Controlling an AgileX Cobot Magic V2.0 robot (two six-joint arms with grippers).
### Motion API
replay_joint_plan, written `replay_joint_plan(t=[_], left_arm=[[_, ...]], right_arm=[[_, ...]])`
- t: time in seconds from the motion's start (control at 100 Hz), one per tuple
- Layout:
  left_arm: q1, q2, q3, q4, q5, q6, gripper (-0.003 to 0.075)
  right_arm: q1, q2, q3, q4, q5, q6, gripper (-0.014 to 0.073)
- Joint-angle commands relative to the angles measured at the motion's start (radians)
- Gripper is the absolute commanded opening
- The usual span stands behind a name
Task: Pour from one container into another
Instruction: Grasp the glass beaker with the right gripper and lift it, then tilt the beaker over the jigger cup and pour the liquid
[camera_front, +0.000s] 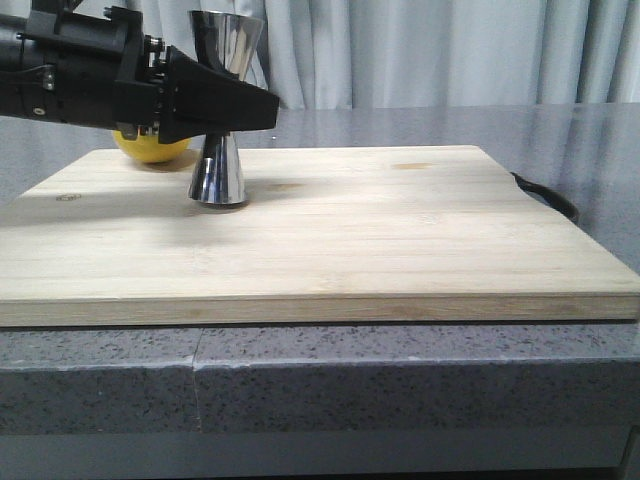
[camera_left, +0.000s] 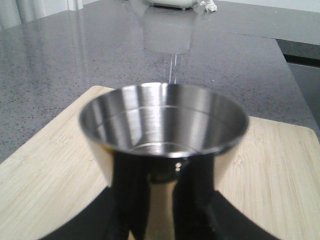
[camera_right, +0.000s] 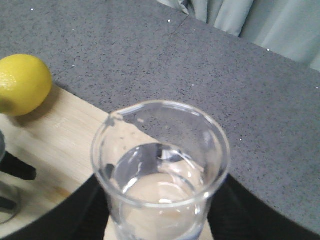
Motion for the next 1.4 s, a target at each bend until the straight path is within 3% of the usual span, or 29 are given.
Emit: replay_joint_plan(t=[0.0, 0.21, 0.49, 1.39], left_arm=[[-0.007, -0.038, -0.027, -0.069, 0.117, -0.003, 0.0134], [-0.007, -0.038, -0.027, -0.069, 0.117, -0.003, 0.0134], [-0.007, -0.038, -0.027, -0.069, 0.117, -0.003, 0.0134], [-0.007, -0.038, -0.027, -0.069, 0.117, -0.003, 0.0134]], right_arm=[[0.026, -0.016, -0.087, 0.001, 0.023, -0.055, 0.0306], [0.075, 0.051, -0.235, 0.102, 0.179, -0.224, 0.0306], [0.117, 0.133, -0.394, 0.105, 0.315, -0.41, 0.0306], [0.161, 0.265, -0.46, 0.025, 0.364, -0.774, 0.0306]])
